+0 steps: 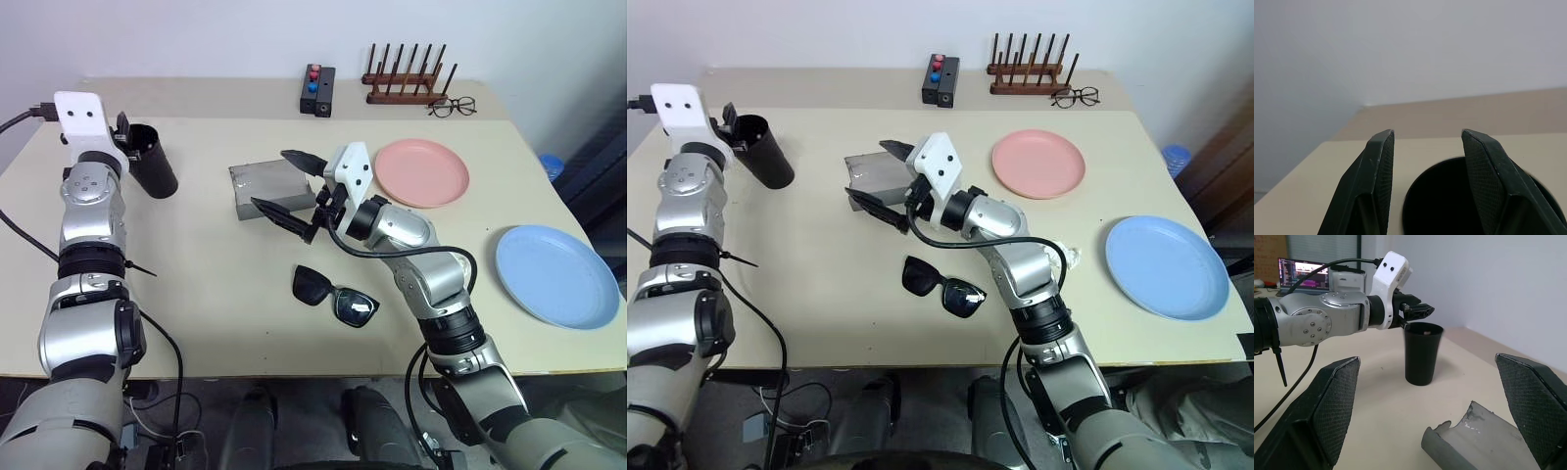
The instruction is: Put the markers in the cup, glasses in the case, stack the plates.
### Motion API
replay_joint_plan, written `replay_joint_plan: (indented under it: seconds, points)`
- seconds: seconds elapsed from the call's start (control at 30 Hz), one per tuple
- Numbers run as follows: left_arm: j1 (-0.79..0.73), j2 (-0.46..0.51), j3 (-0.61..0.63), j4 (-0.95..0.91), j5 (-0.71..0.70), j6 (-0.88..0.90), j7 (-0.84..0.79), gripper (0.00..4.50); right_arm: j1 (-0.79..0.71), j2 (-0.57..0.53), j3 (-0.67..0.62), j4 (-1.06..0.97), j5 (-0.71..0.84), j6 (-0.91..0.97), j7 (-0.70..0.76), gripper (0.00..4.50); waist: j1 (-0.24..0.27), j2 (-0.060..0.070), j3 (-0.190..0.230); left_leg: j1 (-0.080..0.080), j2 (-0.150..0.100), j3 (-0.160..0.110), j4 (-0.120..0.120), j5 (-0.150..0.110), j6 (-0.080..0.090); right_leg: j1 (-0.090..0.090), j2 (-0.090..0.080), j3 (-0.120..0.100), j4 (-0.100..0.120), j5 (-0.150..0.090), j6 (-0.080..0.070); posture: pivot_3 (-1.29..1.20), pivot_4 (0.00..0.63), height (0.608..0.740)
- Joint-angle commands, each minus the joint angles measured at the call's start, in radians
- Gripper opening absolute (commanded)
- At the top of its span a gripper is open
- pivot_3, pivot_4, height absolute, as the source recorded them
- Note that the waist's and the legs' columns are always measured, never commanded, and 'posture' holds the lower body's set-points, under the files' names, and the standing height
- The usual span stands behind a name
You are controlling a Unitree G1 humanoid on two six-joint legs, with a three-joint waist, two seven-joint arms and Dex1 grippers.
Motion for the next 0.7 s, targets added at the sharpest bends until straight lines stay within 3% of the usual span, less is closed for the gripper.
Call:
replay_joint_plan:
  seconds: [0.03, 0.23, 0.3, 0.4, 0.5, 0.6, 0.7]
  points:
    - [-0.025, 0.008, 0.007, -0.029, -0.002, -0.019, 0.011, 2.18, -0.003, 0.004, -0.01, -0.054, 0.01, -0.004, -0.006, 4.5, 0.0, 0.0, 0.0, 0.0, 0.0, 0.0, 0.0, 0.0, 0.0, 0.0, 0.0, 0.0, 0.0, 0.0, 0.0, 0.0, 0.15, 0.738]
    - [-0.046, -0.007, 0.018, -0.112, -0.04, -0.003, -0.026, 2.18, -0.001, 0.0, -0.013, -0.057, 0.012, -0.002, -0.007, 4.5, 0.0, 0.0, 0.0, 0.0, 0.0, 0.0, 0.0, 0.0, 0.0, 0.0, 0.0, 0.0, 0.0, 0.0, 0.0, 0.0, 0.15, 0.738]
    - [-0.054, -0.026, -0.007, -0.22, -0.127, 0.109, -0.201, 2.18, 0.0, -0.009, -0.018, -0.056, 0.01, -0.003, -0.005, 4.5, 0.002, 0.0, 0.0, 0.0, 0.0, 0.0, 0.0, 0.0, 0.0, 0.0, 0.0, 0.0, 0.0, 0.0, 0.0, 0.0, 0.15, 0.738]
    - [-0.024, -0.019, -0.107, -0.385, -0.182, 0.325, -0.431, 3.04, 0.001, -0.038, -0.025, -0.055, 0.004, -0.004, 0.004, 4.5, 0.007, 0.0, 0.0, -0.001, 0.0, 0.0, 0.0, 0.001, -0.002, 0.0, 0.0, 0.0, -0.001, 0.0, 0.0, 0.0, 0.15, 0.738]
    - [0.022, 0.006, -0.229, -0.493, -0.153, 0.502, -0.556, 4.44, 0.02, -0.111, -0.019, -0.073, 0.003, 0.002, 0.062, 4.5, -0.001, 0.0, 0.0, 0.0, 0.0, 0.0, 0.0, 0.001, -0.002, 0.002, -0.001, 0.0, -0.002, 0.0, 0.0, 0.0, 0.15, 0.738]
    - [0.036, 0.018, -0.332, -0.528, -0.139, 0.647, -0.663, 4.44, 0.045, -0.197, -0.022, -0.106, 0.025, 0.035, 0.128, 4.5, -0.008, 0.001, 0.0, 0.001, 0.0, 0.0, -0.001, 0.001, -0.002, 0.002, 0.0, 0.0, -0.002, 0.0, 0.0, 0.0, 0.15, 0.738]
    - [0.04, 0.024, -0.419, -0.509, -0.108, 0.673, -0.768, 4.44, 0.071, -0.298, -0.016, -0.135, 0.019, 0.071, 0.192, 4.5, -0.024, 0.001, 0.001, 0.001, 0.0, -0.001, -0.001, 0.001, -0.001, 0.002, 0.0, 0.0, -0.002, 0.0, 0.0, 0.0, 0.15, 0.738]
